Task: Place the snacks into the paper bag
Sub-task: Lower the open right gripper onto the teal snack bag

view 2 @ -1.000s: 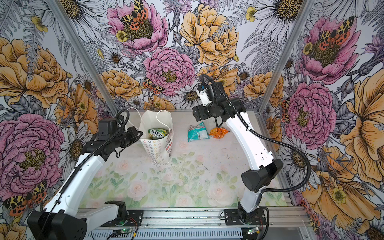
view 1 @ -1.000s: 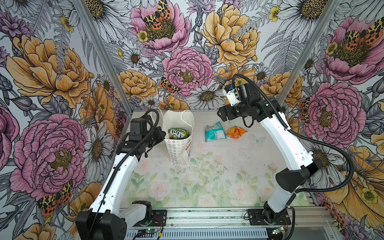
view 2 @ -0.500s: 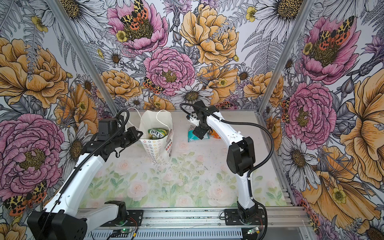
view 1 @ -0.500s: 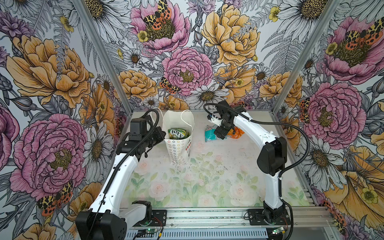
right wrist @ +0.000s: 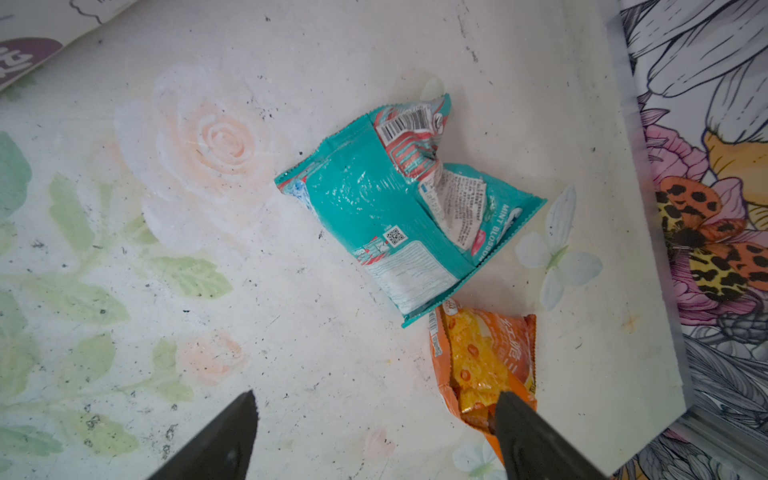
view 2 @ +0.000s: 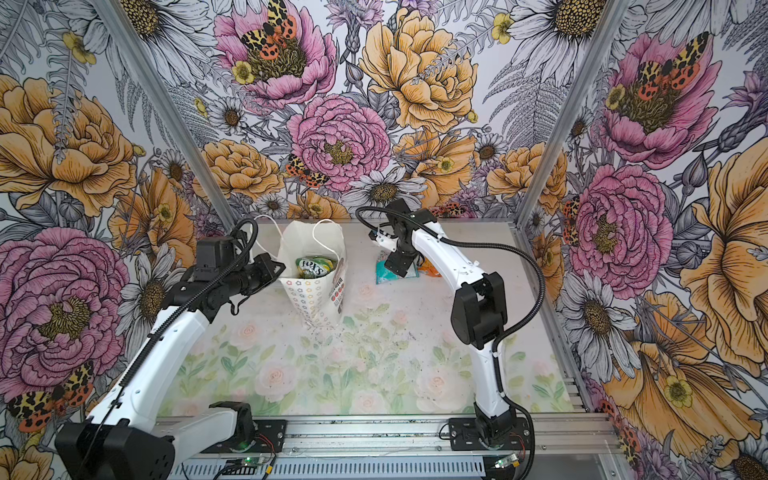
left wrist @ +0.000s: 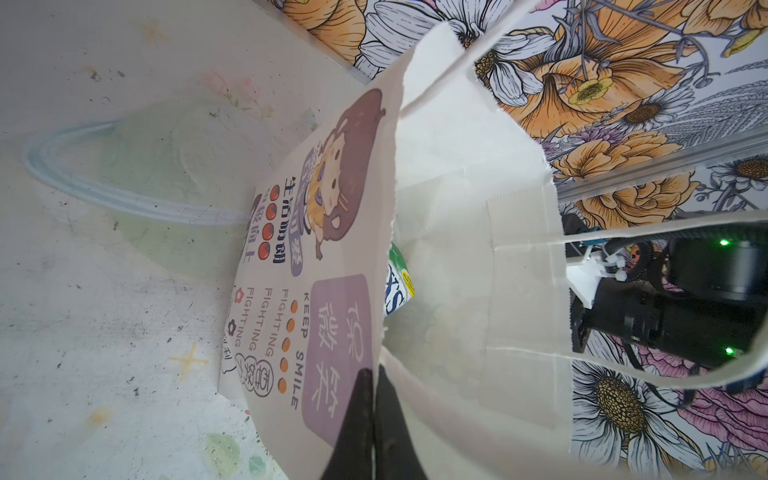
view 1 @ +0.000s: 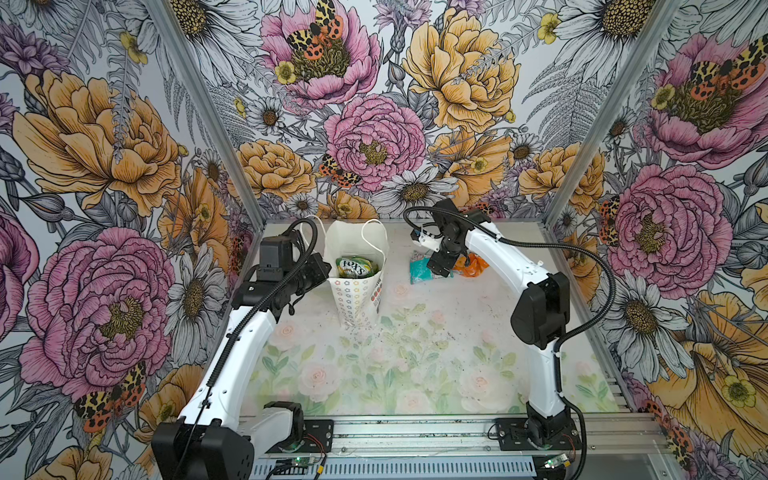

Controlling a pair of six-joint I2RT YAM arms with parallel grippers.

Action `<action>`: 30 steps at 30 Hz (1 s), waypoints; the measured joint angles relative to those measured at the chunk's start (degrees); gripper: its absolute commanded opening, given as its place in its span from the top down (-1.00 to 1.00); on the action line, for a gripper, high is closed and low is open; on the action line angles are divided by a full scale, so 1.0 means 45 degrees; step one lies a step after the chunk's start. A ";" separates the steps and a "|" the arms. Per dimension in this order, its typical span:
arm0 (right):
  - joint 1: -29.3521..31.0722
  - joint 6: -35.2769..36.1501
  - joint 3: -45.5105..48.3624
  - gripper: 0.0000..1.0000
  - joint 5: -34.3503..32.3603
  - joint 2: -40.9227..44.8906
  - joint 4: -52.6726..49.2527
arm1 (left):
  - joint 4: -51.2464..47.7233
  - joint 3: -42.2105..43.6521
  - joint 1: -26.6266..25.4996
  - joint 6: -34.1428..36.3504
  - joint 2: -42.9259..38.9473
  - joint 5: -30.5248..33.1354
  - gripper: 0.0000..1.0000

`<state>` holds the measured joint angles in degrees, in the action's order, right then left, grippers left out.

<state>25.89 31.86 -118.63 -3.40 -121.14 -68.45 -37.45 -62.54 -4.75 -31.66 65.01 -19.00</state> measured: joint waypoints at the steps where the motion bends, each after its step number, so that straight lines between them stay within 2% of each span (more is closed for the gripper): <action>1: 0.0000 0.0107 -0.0015 -0.79 -0.0005 -0.0015 -0.0005 | 0.0000 0.0000 0.0000 -0.0005 0.0000 0.0000 1.00; 13: -0.0151 0.2147 -0.0170 -0.81 0.0185 -0.0884 -0.0223 | 0.0010 0.0024 0.0000 -0.0005 -0.0010 0.0000 1.00; 30: -0.0335 0.3585 -0.1132 -0.83 0.0427 -0.1851 -0.0345 | 0.0010 0.0024 0.0000 -0.0005 -0.0019 0.0000 1.00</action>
<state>24.38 47.99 -123.72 -1.48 -129.47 -70.00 -37.41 -62.43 -4.75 -31.68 64.93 -19.00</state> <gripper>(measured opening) 0.916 0.040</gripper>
